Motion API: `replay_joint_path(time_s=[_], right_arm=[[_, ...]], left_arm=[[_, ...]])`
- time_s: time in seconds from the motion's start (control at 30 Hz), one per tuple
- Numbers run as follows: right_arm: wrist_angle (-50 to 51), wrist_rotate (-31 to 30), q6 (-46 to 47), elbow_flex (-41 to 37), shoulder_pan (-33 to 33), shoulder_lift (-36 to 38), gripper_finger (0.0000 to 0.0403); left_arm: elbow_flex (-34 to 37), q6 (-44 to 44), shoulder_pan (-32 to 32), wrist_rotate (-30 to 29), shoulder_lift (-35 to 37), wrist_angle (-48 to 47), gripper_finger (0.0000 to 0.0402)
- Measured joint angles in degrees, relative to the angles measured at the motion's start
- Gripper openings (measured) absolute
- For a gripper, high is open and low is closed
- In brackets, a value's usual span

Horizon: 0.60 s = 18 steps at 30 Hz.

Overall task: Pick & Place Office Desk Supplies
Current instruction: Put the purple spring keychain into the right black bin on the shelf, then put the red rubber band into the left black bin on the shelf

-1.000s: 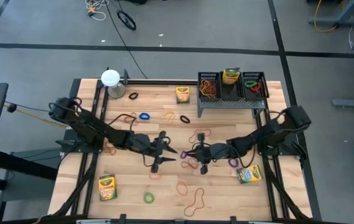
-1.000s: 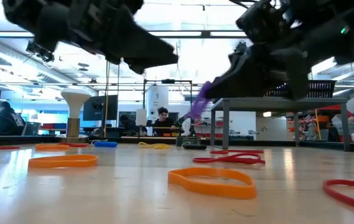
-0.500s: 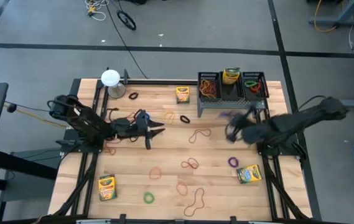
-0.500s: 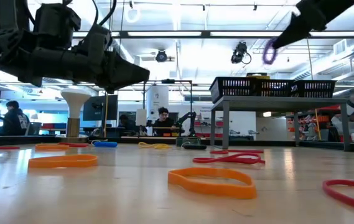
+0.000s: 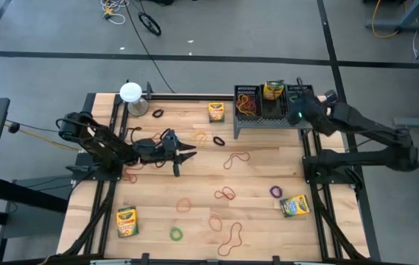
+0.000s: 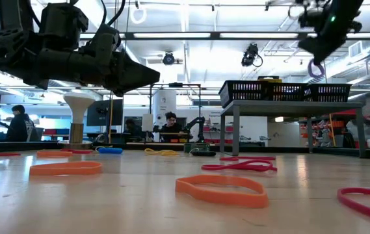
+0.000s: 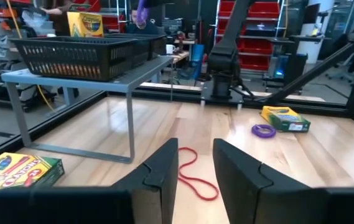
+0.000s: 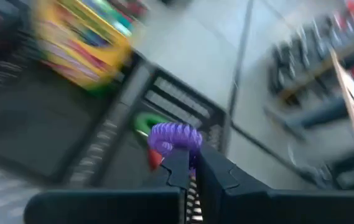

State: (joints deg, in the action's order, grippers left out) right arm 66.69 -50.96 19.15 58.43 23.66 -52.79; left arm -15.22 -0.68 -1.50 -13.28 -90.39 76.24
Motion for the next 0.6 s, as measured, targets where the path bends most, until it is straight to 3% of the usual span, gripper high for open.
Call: replay_joint_path(time_s=[0.23, 0.6], right_arm=[[0.12, 5.07, -3.11, 0.0, 12.12, -4.95, 0.0029], [0.02, 4.08, -3.63, 0.0, 13.89, -9.95, 0.0123]], left_arm=[[0.0, -0.81, 0.0, 0.09, 0.0, -0.3, 0.0107], [0.0, -1.6, 0.0, 0.2, -0.04, -1.67, 0.0107]])
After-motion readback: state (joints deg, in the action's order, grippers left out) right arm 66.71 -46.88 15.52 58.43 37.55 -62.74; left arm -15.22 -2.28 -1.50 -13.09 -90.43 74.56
